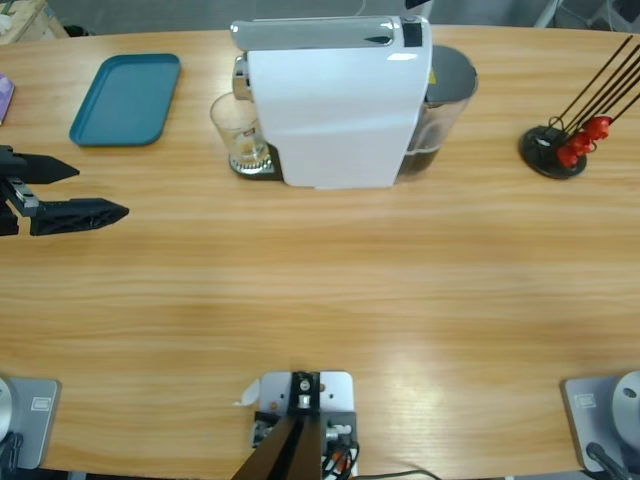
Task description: Pour coffee
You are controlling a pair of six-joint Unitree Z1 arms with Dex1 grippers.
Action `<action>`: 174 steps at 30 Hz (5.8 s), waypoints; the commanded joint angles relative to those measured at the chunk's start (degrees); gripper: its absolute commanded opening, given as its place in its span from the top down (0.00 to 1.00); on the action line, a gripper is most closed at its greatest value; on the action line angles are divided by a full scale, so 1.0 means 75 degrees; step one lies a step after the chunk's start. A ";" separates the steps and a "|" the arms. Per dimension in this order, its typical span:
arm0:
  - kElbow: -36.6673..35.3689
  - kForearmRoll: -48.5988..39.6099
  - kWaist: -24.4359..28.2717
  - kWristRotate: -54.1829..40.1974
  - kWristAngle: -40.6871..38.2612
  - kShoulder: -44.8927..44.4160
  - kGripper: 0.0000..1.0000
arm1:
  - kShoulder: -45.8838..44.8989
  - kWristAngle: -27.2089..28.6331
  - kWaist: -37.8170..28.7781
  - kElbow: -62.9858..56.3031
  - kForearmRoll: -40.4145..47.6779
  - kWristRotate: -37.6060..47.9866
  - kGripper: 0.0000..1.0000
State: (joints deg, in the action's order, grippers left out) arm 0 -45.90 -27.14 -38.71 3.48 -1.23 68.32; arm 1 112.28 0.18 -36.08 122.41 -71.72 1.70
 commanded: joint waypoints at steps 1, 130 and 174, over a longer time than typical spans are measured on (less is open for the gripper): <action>0.0307 0.0091 -0.0066 -0.0092 -0.0140 -0.0086 0.00 | 0.0440 -0.0040 0.0088 -0.0377 0.0066 -0.0075 1.00; -0.0476 0.0021 -0.0066 -0.1543 -0.1261 -0.0156 0.00 | -0.8077 0.0309 -0.0259 -1.0580 0.5227 -0.0323 0.00; 0.0317 0.1835 0.0441 -0.1536 -0.1540 -0.0451 0.00 | -0.8225 0.0208 -0.0257 -1.0626 0.5251 -0.0403 0.01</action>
State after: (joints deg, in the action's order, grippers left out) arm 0 -45.17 -14.83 -35.86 -12.34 -8.50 63.06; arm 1 51.57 2.56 -37.45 44.70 -32.74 -0.84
